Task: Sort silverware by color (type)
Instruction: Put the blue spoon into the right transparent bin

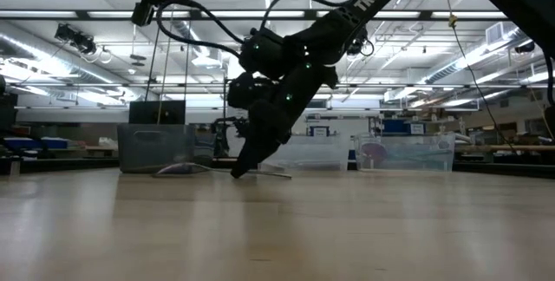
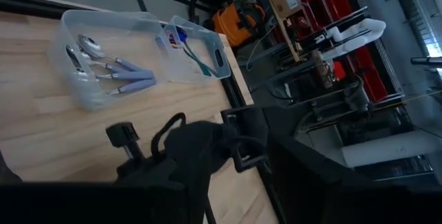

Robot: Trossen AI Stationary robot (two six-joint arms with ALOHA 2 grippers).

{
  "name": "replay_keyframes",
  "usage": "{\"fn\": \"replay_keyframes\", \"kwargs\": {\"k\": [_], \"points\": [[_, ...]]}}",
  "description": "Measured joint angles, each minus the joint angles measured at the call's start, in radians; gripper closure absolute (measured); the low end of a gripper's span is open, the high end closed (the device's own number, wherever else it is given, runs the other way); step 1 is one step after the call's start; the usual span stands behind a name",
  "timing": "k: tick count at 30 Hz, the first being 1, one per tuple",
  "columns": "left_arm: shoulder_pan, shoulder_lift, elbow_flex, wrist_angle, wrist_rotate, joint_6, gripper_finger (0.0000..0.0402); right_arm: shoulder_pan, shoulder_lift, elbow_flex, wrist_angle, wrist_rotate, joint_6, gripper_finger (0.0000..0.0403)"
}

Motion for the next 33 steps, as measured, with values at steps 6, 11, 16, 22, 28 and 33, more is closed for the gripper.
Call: {"fn": "replay_keyframes", "kwargs": {"k": [6,11,16,22,28,33], "points": [[0.000,0.000,0.000,-0.004,0.000,0.001,0.0253,0.001,-0.056,-0.008,-0.071,-0.028,0.015,0.0369],[0.000,0.000,0.000,-0.005,0.000,0.011,0.0253,-0.013,-0.094,-0.005,-0.107,-0.021,0.014,0.0369],[0.000,0.000,0.000,-0.007,0.000,0.018,0.0253,-0.017,-0.120,-0.005,-0.156,-0.013,0.015,0.0369],[0.000,0.000,0.000,-0.018,0.000,0.027,0.0253,-0.017,-0.148,-0.005,-0.225,-0.011,-0.007,0.0368],[0.000,0.000,0.000,-0.021,0.000,0.027,0.0253,-0.026,-0.211,-0.004,-0.286,0.060,-0.041,0.0368],[0.000,0.000,0.000,-0.021,-0.001,0.027,0.0253,-0.061,-0.291,-0.004,-0.318,0.104,-0.057,0.0368]]}}
